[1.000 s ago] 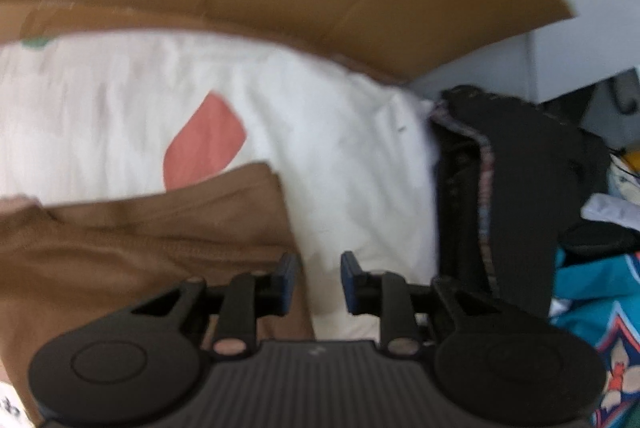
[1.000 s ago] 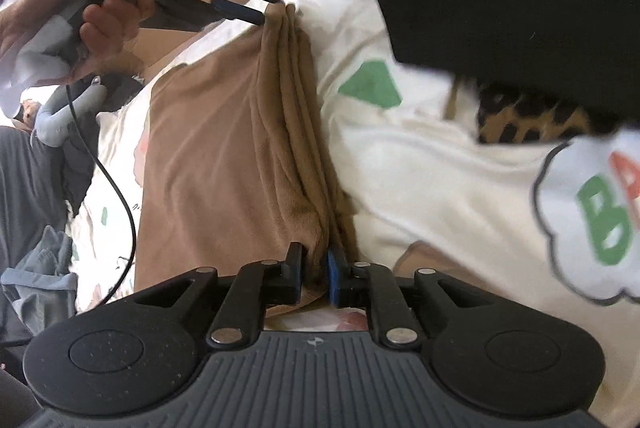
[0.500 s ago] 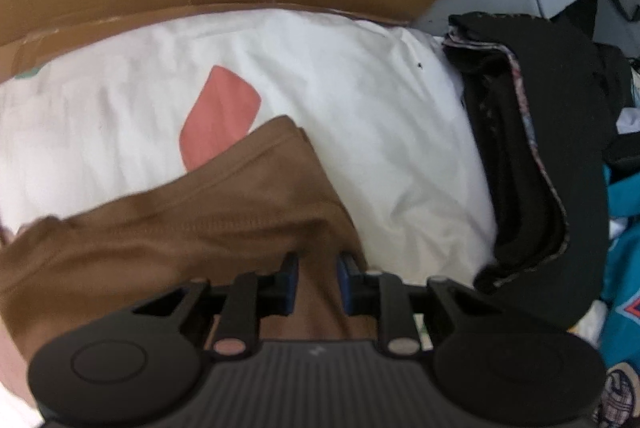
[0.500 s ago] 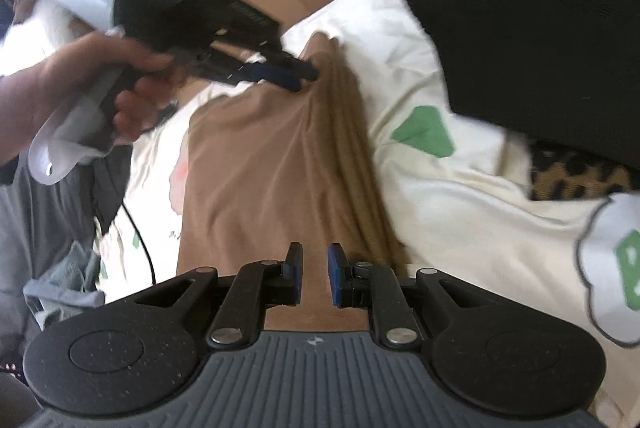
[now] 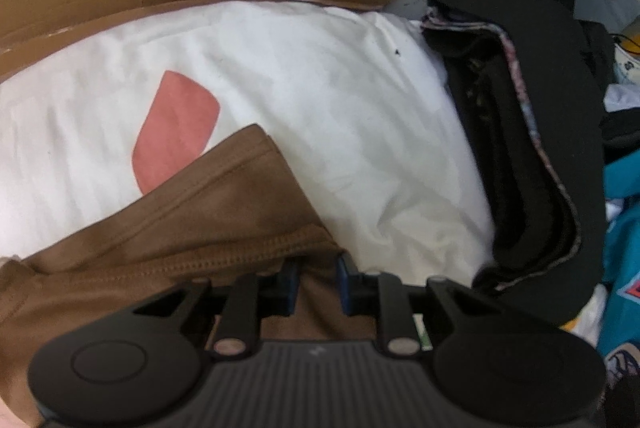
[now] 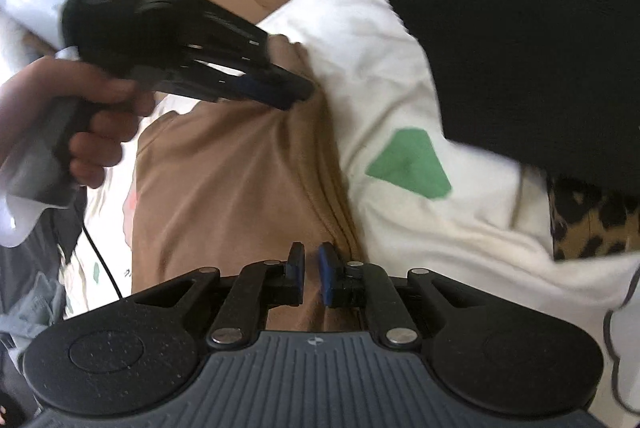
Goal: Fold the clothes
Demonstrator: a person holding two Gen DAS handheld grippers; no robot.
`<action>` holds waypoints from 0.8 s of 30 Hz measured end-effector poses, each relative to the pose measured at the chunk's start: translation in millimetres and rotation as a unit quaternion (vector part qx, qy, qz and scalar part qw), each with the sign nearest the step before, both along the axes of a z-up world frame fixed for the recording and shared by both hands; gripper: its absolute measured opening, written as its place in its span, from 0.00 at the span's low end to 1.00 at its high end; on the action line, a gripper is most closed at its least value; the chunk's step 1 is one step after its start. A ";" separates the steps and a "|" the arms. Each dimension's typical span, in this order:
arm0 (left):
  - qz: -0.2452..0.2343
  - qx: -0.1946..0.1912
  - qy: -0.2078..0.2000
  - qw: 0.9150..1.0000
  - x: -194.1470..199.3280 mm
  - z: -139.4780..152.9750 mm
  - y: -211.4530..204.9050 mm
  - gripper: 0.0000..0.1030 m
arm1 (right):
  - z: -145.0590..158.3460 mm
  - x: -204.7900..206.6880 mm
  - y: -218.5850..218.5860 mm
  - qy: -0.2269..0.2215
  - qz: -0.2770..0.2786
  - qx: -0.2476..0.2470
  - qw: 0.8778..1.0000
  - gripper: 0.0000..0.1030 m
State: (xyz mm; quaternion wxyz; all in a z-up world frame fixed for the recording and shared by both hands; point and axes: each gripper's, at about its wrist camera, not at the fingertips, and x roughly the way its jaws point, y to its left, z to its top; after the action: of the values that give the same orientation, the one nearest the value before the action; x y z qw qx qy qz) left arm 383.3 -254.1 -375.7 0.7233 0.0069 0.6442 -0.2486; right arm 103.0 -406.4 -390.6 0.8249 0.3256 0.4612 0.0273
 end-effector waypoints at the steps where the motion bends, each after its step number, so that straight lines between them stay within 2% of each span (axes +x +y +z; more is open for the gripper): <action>1: -0.002 -0.004 0.001 1.000 0.1 4.0 2.3 0.20 | -0.3 -1.2 0.1 0.001 -0.001 -0.001 1.000 0.12; 7: -0.014 -0.006 -0.022 1.000 -0.6 39.3 34.3 0.23 | 3.7 -2.1 1.9 0.004 -0.005 -0.002 1.000 0.12; 14: -0.011 0.010 -0.042 0.999 -3.4 62.8 92.5 0.23 | 21.8 15.7 8.6 -0.032 0.020 -0.003 0.999 0.11; 19: 0.028 0.001 -0.048 0.998 -3.9 65.4 135.6 0.23 | 26.1 37.3 15.4 -0.044 0.032 -0.013 0.998 0.11; 21: 0.052 -0.021 -0.059 0.997 -7.6 67.8 156.8 0.23 | 25.9 42.6 18.0 -0.044 0.039 -0.021 0.998 0.11; 24: 0.099 -0.053 -0.056 0.992 -18.3 63.0 187.8 0.24 | 21.5 47.4 18.2 -0.035 0.042 -0.035 0.998 0.11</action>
State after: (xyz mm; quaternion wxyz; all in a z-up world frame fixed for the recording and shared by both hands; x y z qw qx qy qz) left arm 365.0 -66.3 -312.8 0.7785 -0.0813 0.5864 -0.2084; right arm 150.4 -388.2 -369.2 0.8498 0.2755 0.4457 0.0569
